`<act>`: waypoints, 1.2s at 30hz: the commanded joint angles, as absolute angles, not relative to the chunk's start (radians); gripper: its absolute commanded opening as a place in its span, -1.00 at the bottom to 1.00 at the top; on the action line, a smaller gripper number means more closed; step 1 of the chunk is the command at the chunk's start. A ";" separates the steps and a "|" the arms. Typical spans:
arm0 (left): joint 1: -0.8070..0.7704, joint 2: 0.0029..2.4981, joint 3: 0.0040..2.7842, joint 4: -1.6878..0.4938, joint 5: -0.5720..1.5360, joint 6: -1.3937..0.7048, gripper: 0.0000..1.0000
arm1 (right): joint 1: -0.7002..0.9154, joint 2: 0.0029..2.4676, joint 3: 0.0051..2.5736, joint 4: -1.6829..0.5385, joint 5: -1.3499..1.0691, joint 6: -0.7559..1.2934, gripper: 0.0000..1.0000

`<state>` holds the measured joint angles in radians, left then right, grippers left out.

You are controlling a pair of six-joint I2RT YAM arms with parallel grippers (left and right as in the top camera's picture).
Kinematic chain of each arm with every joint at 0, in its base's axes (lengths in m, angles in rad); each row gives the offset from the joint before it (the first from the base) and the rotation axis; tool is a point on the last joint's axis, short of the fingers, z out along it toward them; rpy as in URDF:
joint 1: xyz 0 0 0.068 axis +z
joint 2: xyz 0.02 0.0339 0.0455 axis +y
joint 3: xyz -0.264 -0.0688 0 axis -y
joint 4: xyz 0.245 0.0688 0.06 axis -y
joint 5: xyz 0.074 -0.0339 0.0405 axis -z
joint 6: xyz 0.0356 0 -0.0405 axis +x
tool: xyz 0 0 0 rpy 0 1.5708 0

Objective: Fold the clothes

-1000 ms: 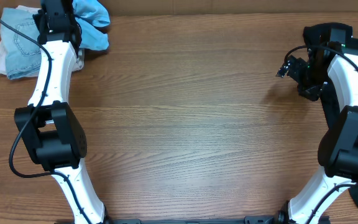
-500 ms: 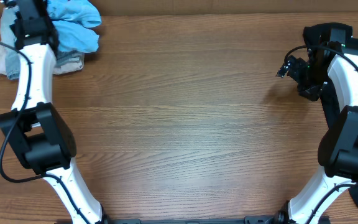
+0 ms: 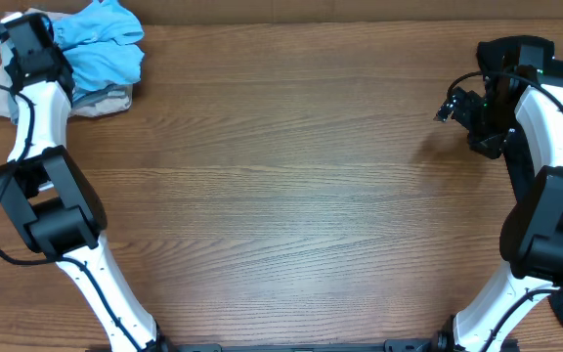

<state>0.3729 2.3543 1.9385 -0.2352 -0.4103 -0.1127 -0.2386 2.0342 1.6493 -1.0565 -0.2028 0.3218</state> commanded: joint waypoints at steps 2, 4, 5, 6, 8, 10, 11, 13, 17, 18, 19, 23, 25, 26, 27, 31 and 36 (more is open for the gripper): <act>0.422 2.358 1.967 -0.204 -0.422 -0.051 0.74 | -0.235 2.005 1.669 -1.052 -0.203 0.329 1.00; 0.426 2.345 1.986 -0.218 -0.422 -0.044 1.00 | -0.235 2.005 1.669 -1.052 -0.203 0.329 1.00; 0.426 2.339 2.000 -0.230 -0.422 -0.044 1.00 | -0.235 2.005 1.669 -1.052 -0.203 0.329 1.00; 0.425 2.331 2.015 -0.242 -0.420 -0.046 1.00 | -0.235 2.005 1.669 -1.052 -0.203 0.329 1.00; 0.416 2.311 2.045 -0.265 -0.413 -0.057 1.00 | -0.235 2.005 1.669 -1.052 -0.203 0.329 1.00; 0.402 2.286 2.068 -0.284 -0.390 -0.056 1.00 | -0.235 2.005 1.669 -1.052 -0.203 0.329 1.00; 0.391 2.273 2.075 -0.288 -0.369 -0.056 0.99 | -0.235 2.005 1.669 -1.052 -0.203 0.329 1.00; 0.363 2.252 2.079 -0.288 -0.307 -0.056 1.00 | -0.235 2.005 1.669 -1.052 -0.203 0.329 1.00; 0.305 2.249 2.078 -0.287 -0.137 -0.060 0.68 | -0.235 2.005 1.669 -1.052 -0.203 0.329 1.00; 0.294 2.254 2.078 -0.288 -0.103 -0.060 0.44 | -0.235 2.005 1.669 -1.052 -0.203 0.329 1.00; 0.285 2.260 2.077 -0.289 -0.076 -0.061 0.28 | -0.235 2.005 1.669 -1.052 -0.203 0.329 1.00; 0.252 2.299 2.077 -0.303 -0.075 -0.105 -0.70 | -0.235 2.005 1.669 -1.052 -0.203 0.329 1.00; 0.242 2.315 2.077 -0.341 -0.105 -0.149 -0.88 | -0.235 2.005 1.669 -1.052 -0.203 0.329 1.00; 0.241 2.318 2.077 -0.358 -0.116 -0.169 -0.76 | -0.235 2.005 1.669 -1.052 -0.203 0.329 1.00; 0.240 2.322 2.077 -0.369 -0.116 -0.171 -0.49 | -0.235 2.005 1.669 -1.052 -0.203 0.329 1.00; 0.242 2.322 2.077 -0.387 -0.116 -0.155 0.11 | -0.235 2.005 1.669 -1.052 -0.203 0.329 1.00; 0.242 2.322 2.077 -0.468 -0.115 -0.181 0.05 | -0.235 2.005 1.669 -1.052 -0.203 0.329 1.00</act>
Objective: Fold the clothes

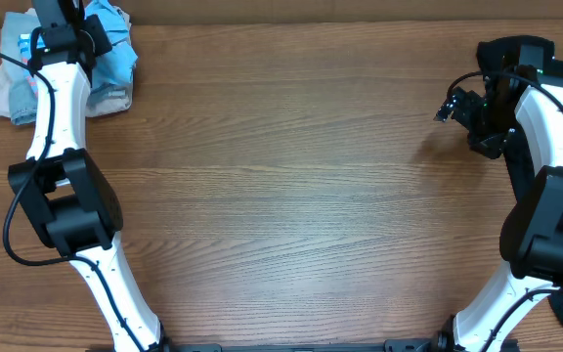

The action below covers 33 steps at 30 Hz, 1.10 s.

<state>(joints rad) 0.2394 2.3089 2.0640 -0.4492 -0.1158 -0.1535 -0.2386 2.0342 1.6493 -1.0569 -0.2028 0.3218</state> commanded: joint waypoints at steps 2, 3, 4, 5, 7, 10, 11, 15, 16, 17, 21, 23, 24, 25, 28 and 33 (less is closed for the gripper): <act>0.242 2.322 2.077 -0.500 -0.115 -0.211 -0.19 | -0.235 2.005 1.669 -1.052 -0.203 0.329 1.00; 0.242 2.322 2.077 -0.509 -0.115 -0.226 -0.26 | -0.235 2.005 1.669 -1.052 -0.203 0.329 1.00; 0.243 2.322 2.077 -0.512 -0.116 -0.234 -0.30 | -0.235 2.005 1.669 -1.052 -0.203 0.329 1.00; 0.244 2.323 2.077 -0.512 -0.115 -0.233 -0.35 | -0.235 2.005 1.669 -1.052 -0.203 0.329 1.00; 0.245 2.325 2.077 -0.498 -0.124 -0.233 -0.40 | -0.235 2.005 1.669 -1.052 -0.203 0.329 1.00; 0.253 2.338 2.077 -0.468 -0.148 -0.233 -0.49 | -0.235 2.005 1.669 -1.052 -0.203 0.329 1.00; 0.256 2.348 2.077 -0.460 -0.148 -0.233 -0.49 | -0.235 2.005 1.669 -1.052 -0.203 0.329 1.00; 0.274 2.394 2.077 -0.435 -0.113 -0.247 -0.65 | -0.235 2.005 1.669 -1.052 -0.203 0.329 1.00; 0.278 2.407 2.077 -0.422 -0.102 -0.243 -0.65 | -0.235 2.005 1.669 -1.052 -0.203 0.329 1.00; 0.283 2.419 2.077 -0.414 -0.090 -0.239 -0.65 | -0.235 2.005 1.669 -1.052 -0.203 0.329 1.00; 0.301 2.464 2.077 -0.344 -0.032 -0.212 -0.64 | -0.235 2.005 1.669 -1.052 -0.203 0.329 1.00; 0.304 2.479 2.077 -0.273 -0.028 -0.166 -0.62 | -0.235 2.005 1.669 -1.052 -0.203 0.329 1.00; 0.305 2.481 2.077 -0.239 -0.029 -0.146 -0.60 | -0.235 2.005 1.669 -1.052 -0.203 0.329 1.00; 0.306 2.481 2.077 -0.201 -0.030 -0.121 -0.58 | -0.235 2.005 1.669 -1.052 -0.203 0.329 1.00; 0.306 2.479 2.079 -0.104 -0.034 -0.111 -0.51 | -0.235 2.005 1.669 -1.052 -0.203 0.329 1.00; 0.306 2.477 2.082 -0.036 -0.033 -0.120 -0.50 | -0.235 2.005 1.669 -1.052 -0.203 0.329 1.00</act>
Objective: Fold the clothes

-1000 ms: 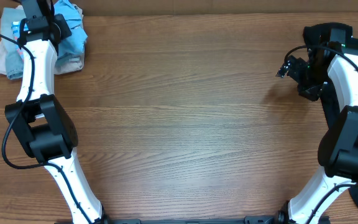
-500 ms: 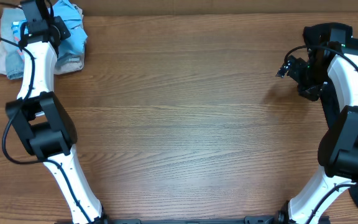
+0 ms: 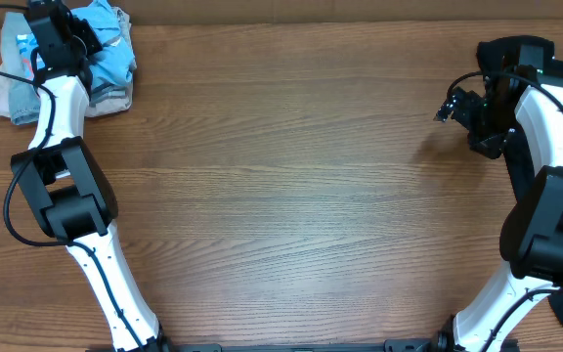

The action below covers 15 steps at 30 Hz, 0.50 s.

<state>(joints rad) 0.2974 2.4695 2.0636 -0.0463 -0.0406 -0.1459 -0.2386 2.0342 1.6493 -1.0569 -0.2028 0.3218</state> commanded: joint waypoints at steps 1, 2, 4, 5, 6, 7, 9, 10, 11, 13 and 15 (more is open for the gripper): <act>0.306 2.478 2.082 -0.037 -0.034 -0.120 -0.50 | -0.235 2.005 1.669 -1.052 -0.203 0.329 1.00; 0.306 2.478 2.082 -0.040 -0.034 -0.119 -0.50 | -0.235 2.005 1.669 -1.052 -0.203 0.329 1.00; 0.310 2.480 2.082 -0.045 -0.035 -0.119 -0.49 | -0.235 2.005 1.669 -1.052 -0.203 0.329 1.00; 0.313 2.481 2.082 -0.048 -0.037 -0.118 -0.49 | -0.235 2.005 1.669 -1.052 -0.203 0.329 1.00; 0.316 2.482 2.082 -0.052 -0.036 -0.119 -0.50 | -0.235 2.005 1.669 -1.052 -0.203 0.329 1.00; 0.319 2.484 2.082 -0.062 -0.036 -0.119 -0.53 | -0.235 2.005 1.669 -1.052 -0.203 0.329 1.00; 0.323 2.496 2.082 -0.079 -0.036 -0.119 -0.56 | -0.235 2.005 1.669 -1.052 -0.203 0.329 1.00; 0.324 2.507 2.082 -0.088 -0.036 -0.118 -0.53 | -0.235 2.005 1.669 -1.052 -0.203 0.329 1.00; 0.327 2.521 2.082 -0.101 -0.036 -0.109 -0.48 | -0.235 2.005 1.669 -1.052 -0.203 0.329 1.00; 0.334 2.553 2.082 -0.128 -0.038 -0.080 -0.38 | -0.235 2.005 1.669 -1.052 -0.203 0.329 1.00; 0.346 2.578 2.082 -0.162 -0.099 -0.065 -0.29 | -0.235 2.005 1.669 -1.052 -0.203 0.329 1.00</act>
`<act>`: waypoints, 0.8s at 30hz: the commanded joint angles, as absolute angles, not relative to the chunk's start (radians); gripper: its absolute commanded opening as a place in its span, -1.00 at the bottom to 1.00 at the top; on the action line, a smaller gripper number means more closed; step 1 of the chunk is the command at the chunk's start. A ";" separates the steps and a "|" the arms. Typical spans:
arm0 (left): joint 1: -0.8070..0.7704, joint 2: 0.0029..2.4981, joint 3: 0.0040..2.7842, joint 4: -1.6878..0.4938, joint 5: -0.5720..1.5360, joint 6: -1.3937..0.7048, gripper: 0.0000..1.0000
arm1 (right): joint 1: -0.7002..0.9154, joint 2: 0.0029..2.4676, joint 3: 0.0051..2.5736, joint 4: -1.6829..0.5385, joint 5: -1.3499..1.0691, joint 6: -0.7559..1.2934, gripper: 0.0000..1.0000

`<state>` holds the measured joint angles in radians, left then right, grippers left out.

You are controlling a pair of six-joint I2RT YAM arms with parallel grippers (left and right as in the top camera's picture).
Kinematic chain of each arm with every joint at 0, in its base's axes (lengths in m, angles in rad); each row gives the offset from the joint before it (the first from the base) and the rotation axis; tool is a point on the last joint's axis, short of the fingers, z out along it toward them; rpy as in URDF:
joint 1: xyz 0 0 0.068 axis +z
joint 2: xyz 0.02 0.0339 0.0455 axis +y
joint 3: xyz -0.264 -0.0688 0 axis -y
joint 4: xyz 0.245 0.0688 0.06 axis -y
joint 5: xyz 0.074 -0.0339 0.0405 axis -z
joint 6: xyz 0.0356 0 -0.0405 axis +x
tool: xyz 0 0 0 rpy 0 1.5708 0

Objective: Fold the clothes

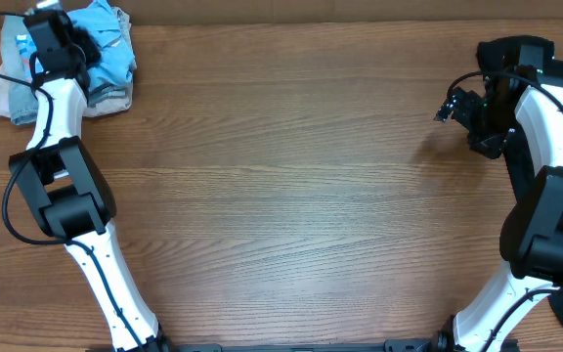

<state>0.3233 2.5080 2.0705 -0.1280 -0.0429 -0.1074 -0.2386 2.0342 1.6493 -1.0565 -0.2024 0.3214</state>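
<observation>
A crumpled pile of clothes [106, 59] lies at the table's far left corner, with a light blue garment on top and pale grey and white pieces under it. My left gripper [55, 37] is down on the left part of this pile, and its fingers are hidden by the wrist. My right gripper [447, 105] hangs above bare wood at the far right; its fingers look apart and hold nothing.
The brown wooden table [291, 196] fills the view. A black cloth [516, 47] lies at the far right corner behind the right arm. Another dark piece shows at the lower right edge.
The left wrist has shifted very slightly over the pile. The pile and the right arm look unchanged.
The blue garment first bulged wide to the right of the pile, with my left wrist at the pile's left side. Then the wrist was further right and the blue cloth lay lower and more compact. Since then the wrist has moved back left. The right arm stayed still throughout.
</observation>
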 commanded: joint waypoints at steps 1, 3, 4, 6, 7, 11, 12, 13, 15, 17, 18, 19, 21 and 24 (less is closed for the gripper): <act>0.351 2.580 2.082 -0.178 -0.134 -0.068 -0.30 | -0.235 2.005 1.669 -1.052 -0.203 0.329 1.00; 0.371 2.575 2.084 -0.192 -0.166 -0.095 -0.30 | -0.235 2.005 1.669 -1.052 -0.203 0.329 1.00; 0.380 2.566 2.089 -0.196 -0.154 -0.109 -0.26 | -0.235 2.005 1.669 -1.052 -0.203 0.329 1.00; 0.398 2.538 2.112 -0.207 -0.128 -0.126 -0.19 | -0.235 2.005 1.669 -1.052 -0.203 0.329 1.00; 0.408 2.520 2.128 -0.210 -0.114 -0.132 -0.12 | -0.235 2.005 1.669 -1.052 -0.203 0.329 1.00; 0.430 2.461 2.200 -0.217 -0.109 -0.132 0.08 | -0.235 2.005 1.669 -1.052 -0.203 0.329 1.00; 0.434 2.450 2.217 -0.226 -0.109 -0.131 0.13 | -0.235 2.005 1.669 -1.052 -0.203 0.329 1.00; 0.440 2.441 2.234 -0.237 -0.112 -0.131 0.18 | -0.235 2.005 1.669 -1.052 -0.203 0.329 1.00; 0.449 2.432 2.253 -0.264 -0.115 -0.131 0.29 | -0.235 2.005 1.669 -1.052 -0.203 0.329 1.00; 0.460 2.432 2.262 -0.303 -0.114 -0.136 0.39 | -0.235 2.005 1.669 -1.052 -0.203 0.329 1.00; 0.464 2.432 2.262 -0.324 -0.115 -0.138 0.44 | -0.235 2.005 1.669 -1.052 -0.203 0.329 1.00; 0.467 2.432 2.262 -0.346 -0.115 -0.138 0.60 | -0.235 2.005 1.669 -1.052 -0.203 0.329 1.00; 0.471 2.432 2.262 -0.378 -0.115 -0.138 0.62 | -0.235 2.005 1.669 -1.052 -0.203 0.329 1.00; 0.472 2.428 2.263 -0.385 -0.110 -0.138 0.73 | -0.235 2.005 1.669 -1.052 -0.203 0.329 1.00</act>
